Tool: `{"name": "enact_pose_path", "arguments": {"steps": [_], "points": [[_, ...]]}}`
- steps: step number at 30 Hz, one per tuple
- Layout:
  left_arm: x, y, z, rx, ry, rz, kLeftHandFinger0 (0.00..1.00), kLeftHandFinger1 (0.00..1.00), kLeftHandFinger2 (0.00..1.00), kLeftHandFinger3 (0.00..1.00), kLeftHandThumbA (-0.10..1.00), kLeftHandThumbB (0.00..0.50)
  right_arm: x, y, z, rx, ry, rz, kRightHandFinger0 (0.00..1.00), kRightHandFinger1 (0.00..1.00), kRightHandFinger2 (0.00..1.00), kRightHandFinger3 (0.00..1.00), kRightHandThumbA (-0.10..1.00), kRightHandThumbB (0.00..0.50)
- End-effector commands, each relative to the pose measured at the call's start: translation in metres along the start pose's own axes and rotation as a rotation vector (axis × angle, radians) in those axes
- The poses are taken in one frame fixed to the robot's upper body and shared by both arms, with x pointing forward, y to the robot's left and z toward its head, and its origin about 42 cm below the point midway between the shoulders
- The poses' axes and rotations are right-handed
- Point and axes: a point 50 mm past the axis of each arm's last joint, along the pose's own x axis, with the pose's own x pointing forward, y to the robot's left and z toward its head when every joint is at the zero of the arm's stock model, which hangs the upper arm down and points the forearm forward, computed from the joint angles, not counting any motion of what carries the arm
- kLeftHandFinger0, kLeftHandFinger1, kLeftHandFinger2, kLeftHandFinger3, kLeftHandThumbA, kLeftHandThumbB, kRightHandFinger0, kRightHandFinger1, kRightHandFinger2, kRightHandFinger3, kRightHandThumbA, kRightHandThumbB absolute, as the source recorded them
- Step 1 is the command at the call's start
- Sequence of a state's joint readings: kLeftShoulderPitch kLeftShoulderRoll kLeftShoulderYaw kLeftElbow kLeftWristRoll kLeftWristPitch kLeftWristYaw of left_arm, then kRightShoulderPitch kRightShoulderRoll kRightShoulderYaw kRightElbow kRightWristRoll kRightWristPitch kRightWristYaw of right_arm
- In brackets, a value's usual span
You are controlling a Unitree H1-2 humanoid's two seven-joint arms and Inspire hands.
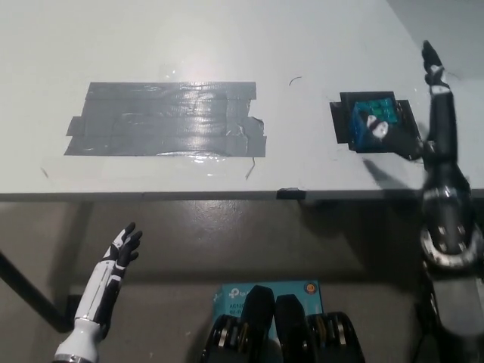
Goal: A rubick's cube is kept in the black marked spot on the table and the robot uses its right arm to pick it up and hands it to a person
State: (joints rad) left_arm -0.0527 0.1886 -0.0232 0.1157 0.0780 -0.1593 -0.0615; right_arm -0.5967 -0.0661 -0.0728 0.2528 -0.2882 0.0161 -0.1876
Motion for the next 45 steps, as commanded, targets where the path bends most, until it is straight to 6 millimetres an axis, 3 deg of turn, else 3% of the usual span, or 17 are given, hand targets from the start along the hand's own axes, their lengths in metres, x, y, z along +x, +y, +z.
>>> {"name": "enact_pose_path", "arguments": {"steps": [1, 7, 13, 33, 45], "points": [[0.006, 0.001, 0.013, 0.006, -0.076, -0.005, 1.00, 1.00, 1.00, 1.00, 1.00, 0.245, 0.036, 0.002, 0.009, -0.062, 0.044, -0.069, 1.00, 1.00, 1.00, 1.00, 0.90, 0.366], [0.008, 0.003, 0.016, 0.010, -0.077, -0.006, 1.00, 1.00, 1.00, 1.00, 1.00, 0.248, 0.057, 0.021, 0.002, -0.078, 0.149, -0.060, 1.00, 1.00, 1.00, 1.00, 0.92, 0.377], [0.010, 0.003, 0.018, 0.003, -0.090, -0.005, 1.00, 1.00, 1.00, 1.00, 1.00, 0.242, 0.063, 0.034, -0.007, -0.098, 0.235, -0.041, 1.00, 1.00, 1.00, 1.00, 0.95, 0.392], [0.014, 0.004, 0.021, 0.014, -0.101, -0.006, 1.00, 1.00, 1.00, 1.00, 1.00, 0.219, 0.056, 0.047, -0.054, -0.022, 0.410, -0.026, 1.00, 1.00, 1.00, 1.00, 0.89, 0.412], [0.015, 0.005, 0.023, 0.015, -0.102, -0.009, 1.00, 1.00, 1.00, 1.00, 1.00, 0.225, 0.058, 0.051, -0.057, 0.055, 0.467, -0.004, 1.00, 1.00, 1.00, 1.00, 0.97, 0.384]]}}
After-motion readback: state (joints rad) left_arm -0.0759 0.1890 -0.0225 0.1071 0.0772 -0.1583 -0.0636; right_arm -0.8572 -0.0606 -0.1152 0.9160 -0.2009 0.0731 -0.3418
